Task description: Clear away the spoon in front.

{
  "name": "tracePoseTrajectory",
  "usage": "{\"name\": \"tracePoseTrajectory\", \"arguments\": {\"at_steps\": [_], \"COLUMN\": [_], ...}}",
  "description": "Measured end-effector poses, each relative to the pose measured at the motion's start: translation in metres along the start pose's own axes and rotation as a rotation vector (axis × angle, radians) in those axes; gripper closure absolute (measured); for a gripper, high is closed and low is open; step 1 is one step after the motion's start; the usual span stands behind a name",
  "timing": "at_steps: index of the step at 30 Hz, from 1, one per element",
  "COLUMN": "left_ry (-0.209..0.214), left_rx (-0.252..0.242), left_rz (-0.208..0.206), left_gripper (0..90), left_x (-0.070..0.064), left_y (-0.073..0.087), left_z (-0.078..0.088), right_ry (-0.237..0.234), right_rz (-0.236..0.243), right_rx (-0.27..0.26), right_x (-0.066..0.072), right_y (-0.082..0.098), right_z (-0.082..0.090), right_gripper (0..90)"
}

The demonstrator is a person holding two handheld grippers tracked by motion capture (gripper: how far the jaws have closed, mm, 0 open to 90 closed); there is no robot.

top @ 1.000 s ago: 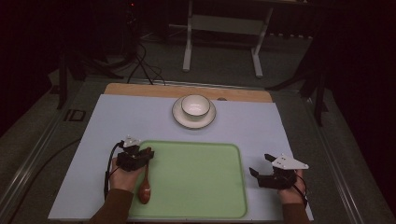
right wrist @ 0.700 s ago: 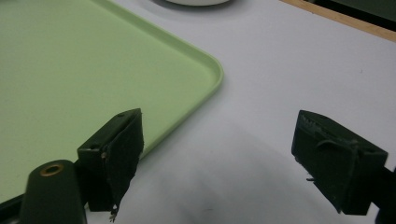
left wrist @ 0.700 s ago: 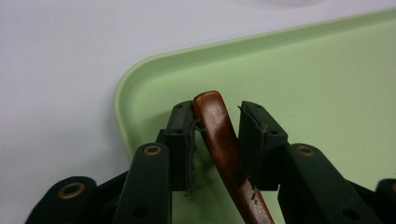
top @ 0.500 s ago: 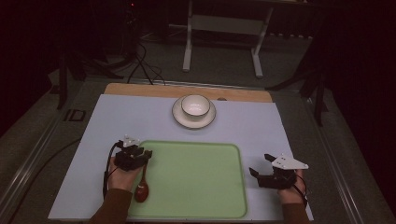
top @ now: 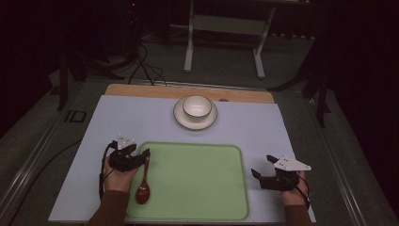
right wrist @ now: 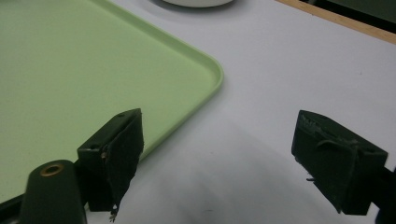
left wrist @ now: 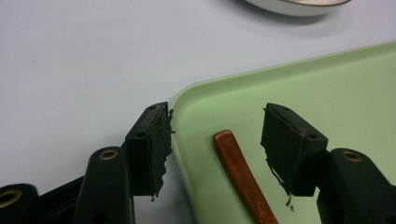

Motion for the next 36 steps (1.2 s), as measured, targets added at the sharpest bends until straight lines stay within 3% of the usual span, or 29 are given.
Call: {"name": "tracePoseTrajectory", "arguments": {"at_steps": [21, 28, 36], "left_ry": [0.031, 0.007, -0.042], "left_rx": [-0.181, -0.23, -0.29], "left_rz": [0.005, 0.012, 0.069], "left_gripper": [38.7, 38.1, 37.1], "left_x": [0.028, 0.036, 0.054], "left_y": [-0.002, 0.005, 0.018], "left_z": [0.043, 0.057, 0.077], "right_ry": [0.012, 0.02, 0.039], "right_rz": [-0.006, -0.008, -0.005], "right_rx": [-0.023, -0.042, -0.07], "right_x": [-0.002, -0.003, -0.003], "right_y": [0.0, -0.001, -0.001], "right_z": [0.005, 0.008, 0.011], "right_gripper": [16.5, 16.2, 16.1]}}
Point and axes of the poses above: each handheld gripper's, and its own axes: z roughly backward along the jaws, y roughly out of its underside, x roughly to its left, the point moved 1 cm from there along -z, roughly forward along the jaws, and after that the axes turned 13 degrees about -y, right-handed, at the moved point
